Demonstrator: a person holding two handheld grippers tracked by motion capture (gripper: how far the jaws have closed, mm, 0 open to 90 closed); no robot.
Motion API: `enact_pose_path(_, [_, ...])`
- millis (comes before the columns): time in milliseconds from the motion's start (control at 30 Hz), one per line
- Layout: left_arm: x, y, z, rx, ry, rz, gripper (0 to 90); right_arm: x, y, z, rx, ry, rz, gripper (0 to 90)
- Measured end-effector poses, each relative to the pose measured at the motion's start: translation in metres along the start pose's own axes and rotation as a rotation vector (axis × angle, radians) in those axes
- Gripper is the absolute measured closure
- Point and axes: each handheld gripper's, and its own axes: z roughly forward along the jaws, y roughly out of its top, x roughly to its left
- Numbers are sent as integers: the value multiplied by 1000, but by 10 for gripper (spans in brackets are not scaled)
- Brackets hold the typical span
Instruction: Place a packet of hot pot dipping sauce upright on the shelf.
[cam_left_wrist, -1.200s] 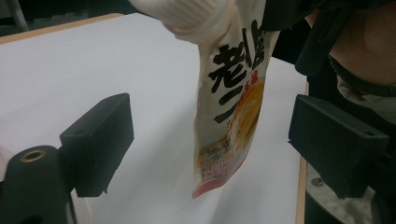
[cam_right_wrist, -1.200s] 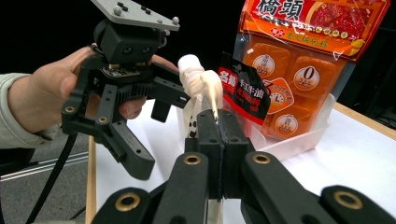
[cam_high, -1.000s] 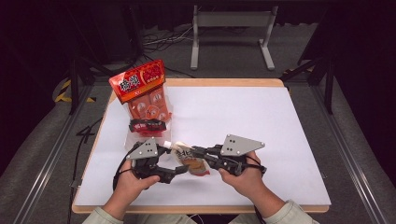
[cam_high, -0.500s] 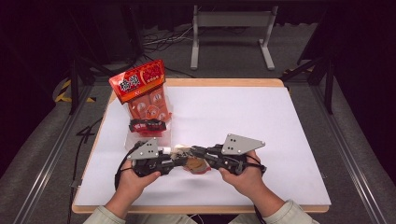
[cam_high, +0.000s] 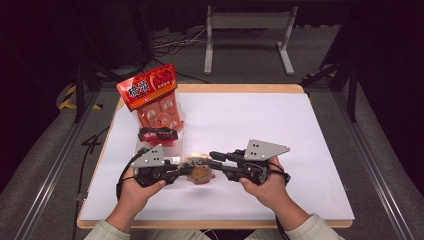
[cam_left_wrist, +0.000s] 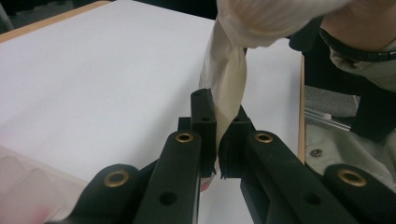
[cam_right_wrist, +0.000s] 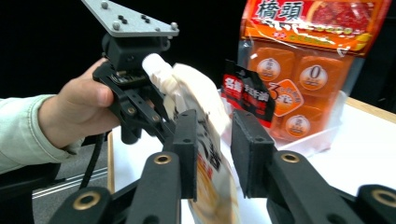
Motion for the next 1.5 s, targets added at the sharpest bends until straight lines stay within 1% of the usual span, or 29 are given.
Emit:
enact_pose_path(67, [2, 1, -4, 0, 6, -6, 866, -3, 0, -3, 9, -2, 8, 648])
enact_pose_path(100, [3, 1, -7, 0, 8, -12, 866, -5, 0, -5, 10, -3, 13, 638])
enact_pose_path(200, [3, 3, -12, 2, 10, -6, 867, -11, -1, -10, 13, -16, 29, 623])
enact_pose_path(267, [3, 5, -16, 2, 8, -1, 867, -13, -1, -12, 18, -27, 31, 609])
enact_pose_path(433, [6, 11, -26, -2, 17, 0, 869, -20, -3, -17, 23, -48, 40, 608])
enact_pose_path(500, [9, 14, -31, -8, 26, 2, 869, -23, -4, -19, 25, -59, 47, 609])
enact_pose_path(533, [9, 15, -32, -10, 27, -4, 870, -25, -5, -20, 27, -64, 52, 610])
enact_pose_path(567, [10, 17, -35, -16, 37, 1, 870, -26, -6, -20, 29, -67, 53, 611])
enact_pose_path(633, [10, 20, -38, -22, 42, -11, 870, -29, -7, -22, 30, -70, 66, 611])
enact_pose_path(867, [12, 27, -49, -50, 86, -16, 872, -42, -14, -31, 39, -113, 90, 618])
enact_pose_path(933, [14, 29, -52, -66, 94, -31, 873, -46, -16, -33, 41, -122, 100, 619])
enact_pose_path(1033, [14, 30, -58, -88, 124, -24, 873, -52, -18, -36, 42, -135, 112, 620])
enact_pose_path(1100, [13, 32, -63, -102, 144, -27, 874, -56, -21, -38, 46, -149, 116, 621])
enact_pose_path(1133, [14, 32, -65, -105, 148, -22, 875, -58, -22, -38, 49, -157, 118, 621])
enact_pose_path(1233, [15, 32, -70, -125, 168, -35, 875, -62, -25, -39, 52, -165, 129, 622])
enact_pose_path(1267, [16, 32, -72, -128, 177, -30, 875, -64, -26, -39, 55, -165, 135, 622])
enact_pose_path(1400, [20, 32, -78, -157, 213, -36, 875, -69, -30, -40, 60, -174, 147, 623])
enact_pose_path(1433, [21, 31, -80, -160, 219, -44, 876, -69, -30, -40, 61, -176, 150, 625])
enact_pose_path(1500, [23, 30, -83, -175, 243, -49, 877, -71, -31, -41, 60, -180, 154, 625])
